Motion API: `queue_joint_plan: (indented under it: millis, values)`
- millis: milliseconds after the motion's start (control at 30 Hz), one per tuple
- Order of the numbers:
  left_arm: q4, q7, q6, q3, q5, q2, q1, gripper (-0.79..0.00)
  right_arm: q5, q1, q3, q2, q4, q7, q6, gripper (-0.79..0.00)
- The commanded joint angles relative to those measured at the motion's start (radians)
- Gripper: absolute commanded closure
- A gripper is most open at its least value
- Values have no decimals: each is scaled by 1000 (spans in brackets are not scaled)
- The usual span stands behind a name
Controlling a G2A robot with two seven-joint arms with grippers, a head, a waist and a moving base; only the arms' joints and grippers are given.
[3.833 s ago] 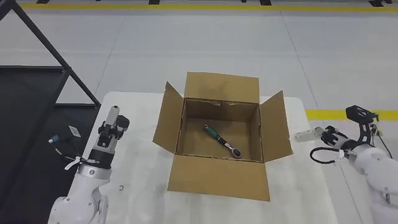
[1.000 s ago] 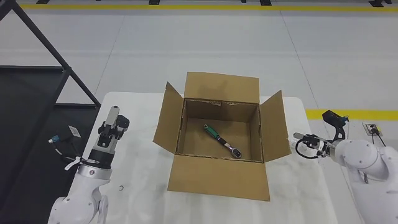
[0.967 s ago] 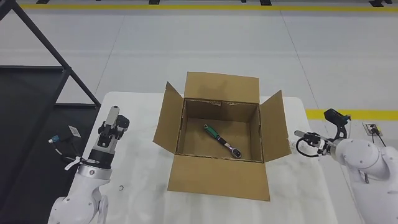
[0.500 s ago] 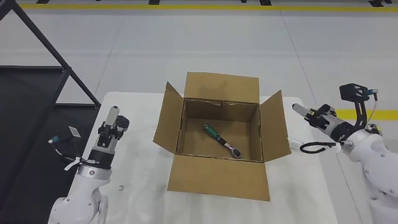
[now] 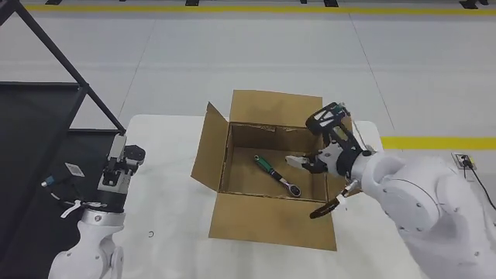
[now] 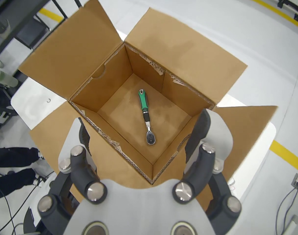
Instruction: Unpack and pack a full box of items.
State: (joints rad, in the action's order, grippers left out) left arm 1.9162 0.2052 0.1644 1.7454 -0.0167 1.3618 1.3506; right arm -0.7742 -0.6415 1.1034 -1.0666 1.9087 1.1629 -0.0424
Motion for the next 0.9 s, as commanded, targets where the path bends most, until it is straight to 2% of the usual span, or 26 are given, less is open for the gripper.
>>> queue_joint_plan:
  millis: [0, 33, 233, 533, 867]
  values:
    - [-4, 0, 2, 5, -8, -1, 1, -785, 8, 84, -93, -19, -91, 18, -11, -785]
    - [-7, 0, 2, 10, -15, -2, 2, -785, 20, 135, -157, -36, -160, 28, -16, -785]
    - [-18, 7, 6, 31, -40, -7, 4, -785, 75, 315, -377, -124, -466, 18, -36, -785]
    - [-33, 21, 6, 51, -62, -14, -4, -785, 163, 422, -543, -232, -783, 10, 4, -785]
    - [-33, 21, 6, 51, -62, -14, -4, -785, 167, 429, -549, -239, -799, 12, 7, -785]
